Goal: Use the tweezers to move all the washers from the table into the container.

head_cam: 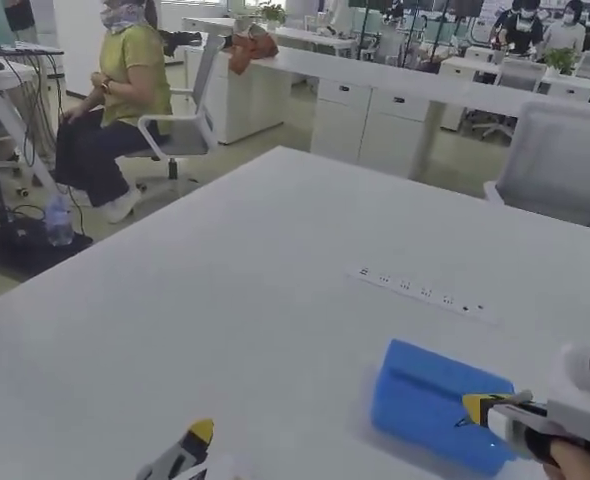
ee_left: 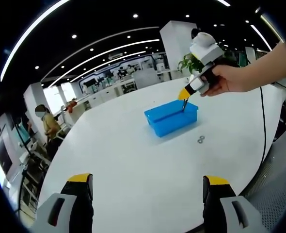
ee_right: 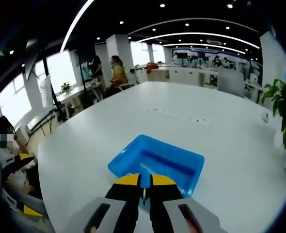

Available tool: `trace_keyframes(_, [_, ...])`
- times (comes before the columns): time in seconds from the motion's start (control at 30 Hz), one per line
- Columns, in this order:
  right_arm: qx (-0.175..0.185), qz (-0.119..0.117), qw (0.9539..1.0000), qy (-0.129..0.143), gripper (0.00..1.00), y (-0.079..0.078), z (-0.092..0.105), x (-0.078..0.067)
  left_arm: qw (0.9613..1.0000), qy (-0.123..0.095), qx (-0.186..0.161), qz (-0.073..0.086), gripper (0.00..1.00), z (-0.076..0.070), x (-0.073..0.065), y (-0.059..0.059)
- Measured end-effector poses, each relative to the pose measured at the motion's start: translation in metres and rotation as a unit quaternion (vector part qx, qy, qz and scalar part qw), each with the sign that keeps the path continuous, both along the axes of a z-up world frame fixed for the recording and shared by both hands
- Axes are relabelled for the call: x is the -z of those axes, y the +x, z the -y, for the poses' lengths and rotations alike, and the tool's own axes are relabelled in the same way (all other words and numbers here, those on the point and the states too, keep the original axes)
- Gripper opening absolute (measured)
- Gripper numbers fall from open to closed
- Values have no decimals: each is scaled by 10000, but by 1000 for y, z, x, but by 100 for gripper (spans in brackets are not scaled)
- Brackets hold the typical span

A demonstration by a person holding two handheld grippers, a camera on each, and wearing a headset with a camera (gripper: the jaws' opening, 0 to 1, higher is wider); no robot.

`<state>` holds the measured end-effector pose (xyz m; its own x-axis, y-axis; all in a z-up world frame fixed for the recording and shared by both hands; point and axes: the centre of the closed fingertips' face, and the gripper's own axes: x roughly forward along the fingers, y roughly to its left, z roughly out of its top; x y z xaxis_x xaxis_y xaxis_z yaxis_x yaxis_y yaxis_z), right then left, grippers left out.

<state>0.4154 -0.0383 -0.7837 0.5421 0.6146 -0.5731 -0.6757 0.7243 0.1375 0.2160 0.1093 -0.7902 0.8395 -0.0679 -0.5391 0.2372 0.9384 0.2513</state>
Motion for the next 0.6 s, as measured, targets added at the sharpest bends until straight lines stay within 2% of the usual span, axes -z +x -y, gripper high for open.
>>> trace_keyframes(0.17, [0,7,10000,46,3,-6,2,-3,10000,8,-9,20,97,0,-1,0])
trace_keyframes(0.33, [-89,-47,9999,58,3,-25,-1,-5,10000,3,-10,50,97,0,-2,0])
trace_keyframes(0.6, [-216,-154,9996,-100,3,-46,2,4,10000,13,-10,77,97,0,-3,0])
